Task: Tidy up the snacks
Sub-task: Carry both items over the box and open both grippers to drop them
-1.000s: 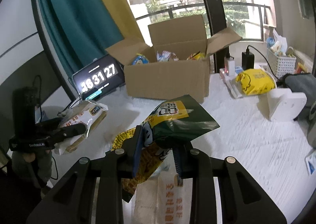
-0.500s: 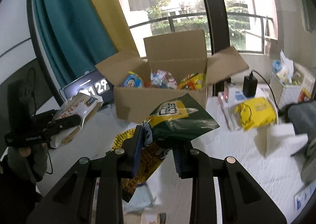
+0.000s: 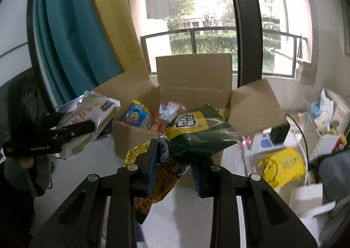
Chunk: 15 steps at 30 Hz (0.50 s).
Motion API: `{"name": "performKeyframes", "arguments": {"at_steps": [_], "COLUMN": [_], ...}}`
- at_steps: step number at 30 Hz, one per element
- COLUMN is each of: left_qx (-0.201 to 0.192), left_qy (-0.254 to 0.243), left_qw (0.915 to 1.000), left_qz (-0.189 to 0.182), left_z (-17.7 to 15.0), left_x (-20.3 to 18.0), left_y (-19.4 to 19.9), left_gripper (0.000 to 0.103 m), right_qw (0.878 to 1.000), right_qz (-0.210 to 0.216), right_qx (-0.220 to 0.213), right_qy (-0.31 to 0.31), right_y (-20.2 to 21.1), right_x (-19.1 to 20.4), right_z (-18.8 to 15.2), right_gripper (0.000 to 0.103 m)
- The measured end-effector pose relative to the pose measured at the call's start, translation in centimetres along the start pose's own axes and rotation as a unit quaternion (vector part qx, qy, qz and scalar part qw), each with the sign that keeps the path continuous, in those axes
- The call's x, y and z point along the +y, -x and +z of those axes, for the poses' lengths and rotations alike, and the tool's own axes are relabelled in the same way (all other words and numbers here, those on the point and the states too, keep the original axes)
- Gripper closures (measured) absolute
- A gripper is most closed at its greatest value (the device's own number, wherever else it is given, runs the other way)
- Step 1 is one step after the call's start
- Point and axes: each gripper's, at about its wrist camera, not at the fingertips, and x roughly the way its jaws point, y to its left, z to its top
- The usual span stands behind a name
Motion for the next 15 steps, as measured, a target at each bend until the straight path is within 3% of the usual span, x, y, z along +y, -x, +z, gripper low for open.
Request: {"name": "performKeyframes", "arguments": {"at_steps": [15], "left_qx": [0.001], "left_qy": [0.025], "left_qw": [0.9996], "left_qz": [0.014], "left_z": [3.4], "left_x": [2.4], "left_y": [-8.1], "left_gripper": [0.030], "right_qw": [0.999], "right_qz": [-0.018], "right_qx": [-0.020], "right_qy": [0.024], "right_y": [-6.5], "right_x": [-1.4], "right_z": [4.9], "right_gripper": [0.073]}}
